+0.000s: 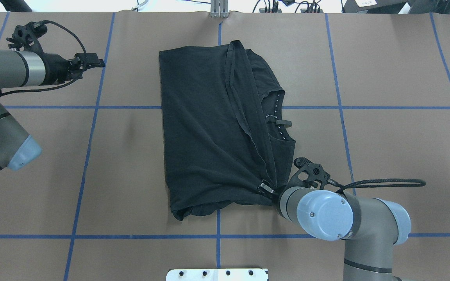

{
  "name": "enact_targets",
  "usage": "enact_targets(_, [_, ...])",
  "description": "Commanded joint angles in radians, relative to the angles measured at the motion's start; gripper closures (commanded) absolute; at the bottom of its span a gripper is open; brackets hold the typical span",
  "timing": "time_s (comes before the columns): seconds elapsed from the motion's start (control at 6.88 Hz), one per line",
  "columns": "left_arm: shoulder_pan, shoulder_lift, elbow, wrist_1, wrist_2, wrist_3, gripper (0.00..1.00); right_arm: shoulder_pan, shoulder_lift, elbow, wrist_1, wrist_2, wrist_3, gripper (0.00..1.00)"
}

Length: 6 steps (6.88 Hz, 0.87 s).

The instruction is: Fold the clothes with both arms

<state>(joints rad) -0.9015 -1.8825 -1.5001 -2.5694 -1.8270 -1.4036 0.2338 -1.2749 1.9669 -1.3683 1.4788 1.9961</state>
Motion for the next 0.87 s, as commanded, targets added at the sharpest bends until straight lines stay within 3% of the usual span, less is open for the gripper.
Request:
enact_targets(0.0, [0.000,0.000,0.000,0.000,0.000,0.000,0.04,-0.001,0.003,-0.025,0.002,-0.020,-0.003,0.32])
enact_targets(0.73, [0.001,0.000,0.001,0.000,0.000,0.000,0.04,0.016,0.014,-0.071,0.002,-0.022,-0.019,0.33])
